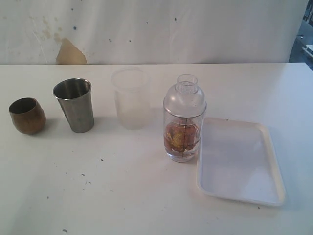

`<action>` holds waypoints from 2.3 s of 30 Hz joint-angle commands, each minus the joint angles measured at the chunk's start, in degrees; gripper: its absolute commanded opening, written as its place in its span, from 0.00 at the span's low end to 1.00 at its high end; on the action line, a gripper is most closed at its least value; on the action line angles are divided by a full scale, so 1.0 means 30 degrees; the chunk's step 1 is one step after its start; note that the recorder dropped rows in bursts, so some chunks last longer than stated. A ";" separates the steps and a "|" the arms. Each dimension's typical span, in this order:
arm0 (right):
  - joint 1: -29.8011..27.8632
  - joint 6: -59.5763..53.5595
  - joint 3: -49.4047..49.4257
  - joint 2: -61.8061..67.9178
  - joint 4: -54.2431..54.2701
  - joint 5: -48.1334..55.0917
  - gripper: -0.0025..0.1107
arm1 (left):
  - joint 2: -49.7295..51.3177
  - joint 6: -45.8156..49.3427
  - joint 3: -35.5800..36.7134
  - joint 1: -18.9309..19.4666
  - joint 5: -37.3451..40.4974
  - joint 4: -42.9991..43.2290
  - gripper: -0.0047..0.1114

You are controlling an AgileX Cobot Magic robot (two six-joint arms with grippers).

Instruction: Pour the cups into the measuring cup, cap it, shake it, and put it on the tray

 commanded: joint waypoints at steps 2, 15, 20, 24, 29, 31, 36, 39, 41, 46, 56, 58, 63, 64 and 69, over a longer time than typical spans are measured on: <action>-0.0034 0.0093 0.0088 -0.0075 0.0000 -0.0025 0.02 | -0.0079 -0.0130 0.0105 0.0003 -0.0134 -0.0084 0.04; -0.0034 0.0238 0.0088 -0.0075 0.0167 -0.7936 0.02 | -0.0079 -0.0130 0.0105 0.0003 -0.0134 -0.0084 0.04; -0.0034 0.0545 0.0088 -0.0075 0.0167 -1.4058 0.02 | -0.0079 -0.0130 0.0105 0.0003 -0.0134 -0.0084 0.04; -0.0034 0.2770 0.0088 -0.0075 0.0167 -1.5658 0.02 | -0.0079 -0.0130 0.0105 0.0003 -0.0134 -0.0084 0.04; -0.0034 0.2818 0.0088 0.0152 -0.0241 -1.4663 0.08 | -0.0079 -0.0130 0.0105 0.0003 -0.0134 -0.0084 0.04; -0.0034 0.2818 0.0088 0.0856 -0.0449 -1.5108 0.23 | -0.0079 -0.0130 0.0105 0.0003 -0.0134 -0.0084 0.04; -0.0034 0.4403 0.0088 0.3261 -0.1111 -1.6239 0.80 | -0.0079 -0.0130 0.0105 0.0003 -0.0134 -0.0084 0.04; -0.0034 0.5245 0.0088 0.5208 -0.3585 -1.6919 0.87 | -0.0079 -0.0130 0.0105 0.0003 -0.0134 -0.0084 0.04; -0.0034 0.6405 0.0029 0.6819 -0.5625 -1.8473 0.86 | -0.0079 -0.0130 0.0105 0.0003 -0.0134 -0.0084 0.04; -0.0034 0.7593 -0.0693 1.2739 -0.9223 -2.1398 0.86 | -0.0079 -0.0130 0.0105 0.0003 -0.0134 -0.0084 0.04; -0.0034 0.4466 -0.4406 2.7862 -1.2377 -2.8401 0.86 | -0.0079 -0.0085 0.0105 0.0003 -0.0134 -0.0084 0.04; -0.0034 0.4013 -0.4941 2.9558 -1.2870 -2.9430 0.86 | -0.0079 -0.0085 0.0105 0.0003 -0.0134 -0.0084 0.04; -0.0034 0.3405 -0.6731 3.3348 -1.3502 -2.9870 0.86 | -0.0079 -0.0085 0.0105 0.0003 -0.0134 -0.0084 0.04; -0.0034 0.2963 -0.7319 3.4179 -1.3465 -2.9870 0.86 | -0.0079 -0.0085 0.0105 0.0003 -0.0134 -0.0084 0.04; -0.0034 0.2781 -0.9566 3.6732 -1.3550 -2.9870 0.86 | -0.0079 -0.0049 0.0105 0.0003 -0.0134 -0.0084 0.04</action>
